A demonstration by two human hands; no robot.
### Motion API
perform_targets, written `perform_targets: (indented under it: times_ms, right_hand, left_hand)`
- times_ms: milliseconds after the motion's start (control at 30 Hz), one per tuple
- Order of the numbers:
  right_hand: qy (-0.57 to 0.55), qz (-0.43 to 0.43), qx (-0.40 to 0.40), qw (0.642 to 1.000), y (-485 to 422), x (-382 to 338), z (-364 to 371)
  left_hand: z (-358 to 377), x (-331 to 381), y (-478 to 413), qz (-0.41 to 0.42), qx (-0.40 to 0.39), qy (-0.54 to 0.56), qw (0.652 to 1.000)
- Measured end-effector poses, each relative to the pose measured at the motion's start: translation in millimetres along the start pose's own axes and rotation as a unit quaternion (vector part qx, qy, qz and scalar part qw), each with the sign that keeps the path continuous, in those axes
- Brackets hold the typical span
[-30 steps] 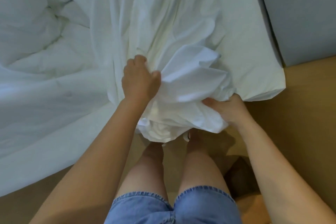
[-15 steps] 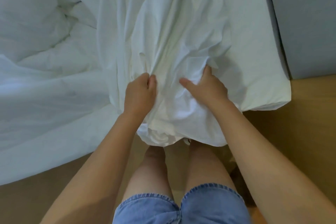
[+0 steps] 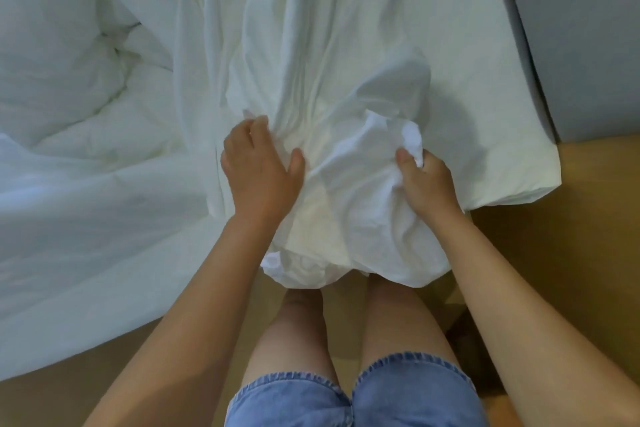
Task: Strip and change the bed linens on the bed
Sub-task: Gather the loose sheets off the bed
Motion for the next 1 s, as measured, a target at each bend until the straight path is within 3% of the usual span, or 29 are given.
perform_targets:
  times_ms: [67, 300, 367, 467, 533, 600, 733, 800, 900, 1000]
  right_hand:
    - [-0.001, -0.023, 0.014, 1.0, 2.6, -1.7, -3.6]
    - [0.035, -0.104, 0.131, 0.985, -1.2, -17.8, -12.0]
    - [-0.037, -0.035, 0.202, 0.978, -12.1, -6.1, -29.6]
    - [-0.165, 0.167, 0.283, 0.93, -28.9, 45.0, -60.5]
    - [-0.126, 0.255, 0.246, 0.927, -28.2, 76.2, -67.0]
    - [-0.074, 0.247, 0.207, 0.944, -24.4, 86.8, -64.9]
    - [0.001, 0.045, 0.183, 0.982, -20.1, 58.7, -63.4]
    - [0.065, -0.039, 0.088, 0.993, -19.4, 38.7, -49.0]
    - [0.107, -0.068, -0.085, 0.988, -17.7, 25.5, -22.1]
    - [0.071, -0.076, -0.072, 0.992, -27.2, 18.3, -22.3]
  left_hand:
    - [9.1, 14.8, -1.9, 0.01, -0.029, 0.028, 0.999]
    - [12.8, 7.5, -16.2, -0.096, -0.049, 0.114, 0.988]
    - [12.4, 6.7, -16.8, -0.115, -0.049, 0.14, 0.982]
    - [20.8, 11.4, -15.9, -0.135, -0.061, 0.168, 0.975]
    - [31.2, 18.0, -12.9, -0.132, -0.077, 0.163, 0.975]
    - [41.4, 25.6, -9.0, -0.12, -0.083, 0.162, 0.976]
    - [53.1, 35.1, 2.1, -0.126, -0.059, 0.168, 0.976]
    - [55.7, 35.7, 7.7, -0.145, -0.052, 0.169, 0.973]
    - [57.4, 38.3, 16.0, -0.15, -0.064, 0.127, 0.978]
    - [54.6, 48.4, 13.1, -0.127, -0.055, 0.14, 0.981]
Point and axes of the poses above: each hand's wrist, its own y-axis away from the middle knuckle, its own z-axis out of the palm, x = y × z, the point moved 4 cm from there along -y, towards the middle knuckle, and after that the axes turned 2 degrees about y, right-handed, at the moved point
